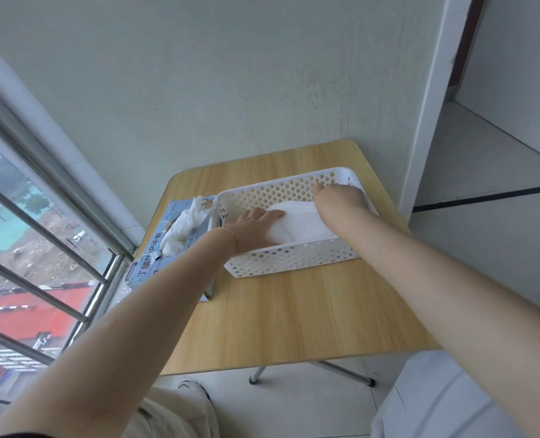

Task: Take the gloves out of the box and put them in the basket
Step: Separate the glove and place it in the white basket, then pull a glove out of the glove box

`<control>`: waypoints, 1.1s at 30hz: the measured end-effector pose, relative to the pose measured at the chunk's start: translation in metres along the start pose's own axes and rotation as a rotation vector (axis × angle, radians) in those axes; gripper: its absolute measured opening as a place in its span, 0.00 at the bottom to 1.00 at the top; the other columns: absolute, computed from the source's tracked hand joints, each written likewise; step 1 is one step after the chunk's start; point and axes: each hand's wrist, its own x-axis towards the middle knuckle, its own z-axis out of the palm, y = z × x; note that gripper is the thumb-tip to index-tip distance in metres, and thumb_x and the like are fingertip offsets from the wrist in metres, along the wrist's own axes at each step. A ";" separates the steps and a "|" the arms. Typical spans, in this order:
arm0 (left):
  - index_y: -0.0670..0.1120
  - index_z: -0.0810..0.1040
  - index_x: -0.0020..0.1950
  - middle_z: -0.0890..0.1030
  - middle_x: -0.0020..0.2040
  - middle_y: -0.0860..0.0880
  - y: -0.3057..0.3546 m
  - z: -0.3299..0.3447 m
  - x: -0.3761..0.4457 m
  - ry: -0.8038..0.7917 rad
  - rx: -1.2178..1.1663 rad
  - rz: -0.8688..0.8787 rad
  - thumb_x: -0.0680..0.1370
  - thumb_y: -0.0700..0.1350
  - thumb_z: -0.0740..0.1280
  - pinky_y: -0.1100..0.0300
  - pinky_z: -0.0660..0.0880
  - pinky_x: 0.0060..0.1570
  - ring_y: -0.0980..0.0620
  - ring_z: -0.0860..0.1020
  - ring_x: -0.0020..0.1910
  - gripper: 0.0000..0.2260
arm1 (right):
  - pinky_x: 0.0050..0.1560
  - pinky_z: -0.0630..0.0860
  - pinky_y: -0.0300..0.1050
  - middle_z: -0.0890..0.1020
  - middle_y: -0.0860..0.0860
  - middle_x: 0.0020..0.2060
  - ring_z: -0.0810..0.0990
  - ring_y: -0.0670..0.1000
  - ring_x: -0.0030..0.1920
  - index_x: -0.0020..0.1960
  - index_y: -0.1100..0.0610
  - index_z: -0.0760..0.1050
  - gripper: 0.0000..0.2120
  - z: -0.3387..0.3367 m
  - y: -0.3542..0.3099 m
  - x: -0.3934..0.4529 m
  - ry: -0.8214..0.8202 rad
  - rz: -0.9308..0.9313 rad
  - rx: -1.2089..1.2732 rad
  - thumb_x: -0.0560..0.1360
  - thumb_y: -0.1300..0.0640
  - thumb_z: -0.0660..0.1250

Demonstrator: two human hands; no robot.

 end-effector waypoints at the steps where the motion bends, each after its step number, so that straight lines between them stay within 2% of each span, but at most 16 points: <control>1: 0.58 0.50 0.79 0.53 0.79 0.48 0.001 0.001 0.001 -0.024 0.006 -0.004 0.80 0.59 0.62 0.37 0.53 0.74 0.43 0.50 0.78 0.32 | 0.40 0.70 0.47 0.77 0.57 0.56 0.79 0.56 0.53 0.72 0.64 0.59 0.29 -0.001 0.000 0.000 -0.019 -0.009 -0.018 0.73 0.69 0.62; 2: 0.57 0.50 0.80 0.53 0.79 0.47 0.001 -0.001 0.002 -0.040 -0.003 -0.007 0.80 0.58 0.62 0.37 0.52 0.74 0.43 0.49 0.78 0.32 | 0.41 0.71 0.47 0.76 0.57 0.58 0.78 0.57 0.54 0.72 0.63 0.61 0.27 -0.002 0.000 -0.001 -0.033 -0.014 -0.030 0.73 0.68 0.62; 4: 0.57 0.52 0.79 0.54 0.79 0.47 0.001 -0.006 0.002 -0.043 -0.071 -0.016 0.76 0.64 0.63 0.37 0.53 0.74 0.42 0.50 0.78 0.35 | 0.40 0.72 0.46 0.71 0.60 0.64 0.78 0.57 0.55 0.73 0.62 0.61 0.28 -0.009 0.001 -0.003 -0.051 0.008 -0.025 0.74 0.67 0.63; 5: 0.58 0.56 0.78 0.56 0.79 0.48 0.001 -0.011 0.000 -0.016 -0.136 -0.023 0.73 0.69 0.64 0.38 0.54 0.74 0.42 0.52 0.78 0.38 | 0.34 0.71 0.44 0.68 0.61 0.66 0.79 0.56 0.52 0.73 0.62 0.60 0.28 -0.013 0.000 -0.004 -0.027 0.021 -0.029 0.74 0.67 0.63; 7: 0.57 0.66 0.74 0.64 0.75 0.50 -0.005 -0.025 -0.009 0.140 -0.285 0.000 0.70 0.74 0.63 0.46 0.60 0.73 0.47 0.61 0.75 0.37 | 0.25 0.62 0.43 0.69 0.61 0.62 0.74 0.53 0.34 0.68 0.62 0.64 0.23 -0.024 -0.007 -0.001 0.113 0.012 -0.009 0.74 0.67 0.63; 9: 0.55 0.77 0.63 0.73 0.66 0.52 -0.017 -0.035 -0.020 0.378 -0.428 0.037 0.75 0.67 0.65 0.57 0.66 0.64 0.53 0.71 0.65 0.22 | 0.24 0.58 0.43 0.70 0.61 0.56 0.66 0.51 0.28 0.60 0.62 0.67 0.16 -0.037 -0.020 0.003 0.225 -0.022 0.103 0.73 0.68 0.63; 11: 0.56 0.81 0.50 0.78 0.56 0.52 -0.036 -0.042 -0.032 0.605 -0.490 0.020 0.77 0.56 0.67 0.59 0.70 0.55 0.53 0.75 0.56 0.06 | 0.28 0.62 0.45 0.71 0.59 0.54 0.69 0.55 0.33 0.56 0.61 0.68 0.09 -0.048 -0.040 0.008 0.254 -0.088 0.247 0.76 0.65 0.61; 13: 0.56 0.80 0.45 0.79 0.51 0.51 -0.059 -0.044 -0.042 0.742 -0.493 -0.058 0.76 0.49 0.68 0.59 0.73 0.52 0.52 0.77 0.51 0.02 | 0.35 0.68 0.48 0.73 0.57 0.50 0.73 0.57 0.41 0.51 0.60 0.69 0.03 -0.054 -0.064 0.011 0.240 -0.176 0.403 0.78 0.61 0.58; 15: 0.53 0.80 0.46 0.80 0.51 0.49 -0.085 -0.041 -0.052 0.760 -0.524 -0.169 0.76 0.47 0.69 0.60 0.72 0.51 0.53 0.77 0.49 0.02 | 0.42 0.74 0.51 0.75 0.54 0.48 0.75 0.57 0.45 0.50 0.59 0.70 0.05 -0.053 -0.089 0.013 0.207 -0.231 0.544 0.78 0.59 0.57; 18: 0.49 0.80 0.55 0.78 0.53 0.49 -0.117 -0.027 -0.068 0.625 -0.541 -0.295 0.76 0.49 0.70 0.61 0.69 0.51 0.53 0.75 0.50 0.09 | 0.50 0.75 0.52 0.75 0.52 0.49 0.74 0.54 0.51 0.51 0.57 0.72 0.06 -0.049 -0.124 0.019 0.167 -0.284 0.677 0.76 0.59 0.58; 21: 0.51 0.79 0.49 0.80 0.49 0.51 -0.125 -0.013 -0.079 0.569 -0.592 -0.320 0.75 0.49 0.72 0.62 0.69 0.47 0.53 0.77 0.48 0.06 | 0.55 0.72 0.50 0.75 0.51 0.52 0.70 0.53 0.57 0.55 0.55 0.74 0.10 -0.051 -0.148 0.023 0.168 -0.333 0.709 0.75 0.60 0.60; 22: 0.52 0.79 0.45 0.81 0.47 0.52 -0.129 -0.010 -0.082 0.583 -0.599 -0.320 0.75 0.49 0.72 0.64 0.69 0.44 0.53 0.78 0.47 0.03 | 0.57 0.71 0.50 0.75 0.51 0.53 0.70 0.53 0.58 0.56 0.55 0.75 0.11 -0.052 -0.157 0.025 0.177 -0.352 0.679 0.75 0.60 0.61; 24: 0.54 0.78 0.40 0.82 0.44 0.54 -0.131 -0.005 -0.084 0.606 -0.589 -0.309 0.75 0.48 0.71 0.66 0.70 0.39 0.54 0.79 0.46 0.05 | 0.59 0.70 0.51 0.76 0.51 0.54 0.70 0.54 0.59 0.55 0.53 0.76 0.11 -0.054 -0.166 0.027 0.178 -0.362 0.598 0.74 0.60 0.61; 26: 0.54 0.79 0.40 0.81 0.41 0.56 -0.130 -0.006 -0.087 0.656 -0.597 -0.313 0.76 0.48 0.70 0.67 0.71 0.37 0.54 0.80 0.44 0.05 | 0.59 0.69 0.52 0.76 0.50 0.53 0.70 0.54 0.60 0.52 0.51 0.76 0.07 -0.055 -0.170 0.030 0.170 -0.352 0.544 0.76 0.57 0.63; 30: 0.48 0.84 0.46 0.84 0.44 0.53 -0.136 -0.012 -0.091 0.809 -0.651 -0.324 0.77 0.46 0.67 0.61 0.76 0.47 0.54 0.80 0.45 0.06 | 0.57 0.70 0.50 0.78 0.50 0.50 0.73 0.54 0.57 0.47 0.51 0.76 0.02 -0.058 -0.173 0.034 0.226 -0.317 0.607 0.77 0.54 0.65; 33: 0.46 0.85 0.49 0.85 0.46 0.51 -0.142 -0.019 -0.098 0.888 -0.642 -0.337 0.78 0.45 0.66 0.58 0.77 0.48 0.52 0.81 0.46 0.09 | 0.52 0.74 0.49 0.80 0.50 0.47 0.77 0.52 0.50 0.46 0.52 0.75 0.04 -0.066 -0.176 0.034 0.241 -0.293 0.765 0.75 0.53 0.67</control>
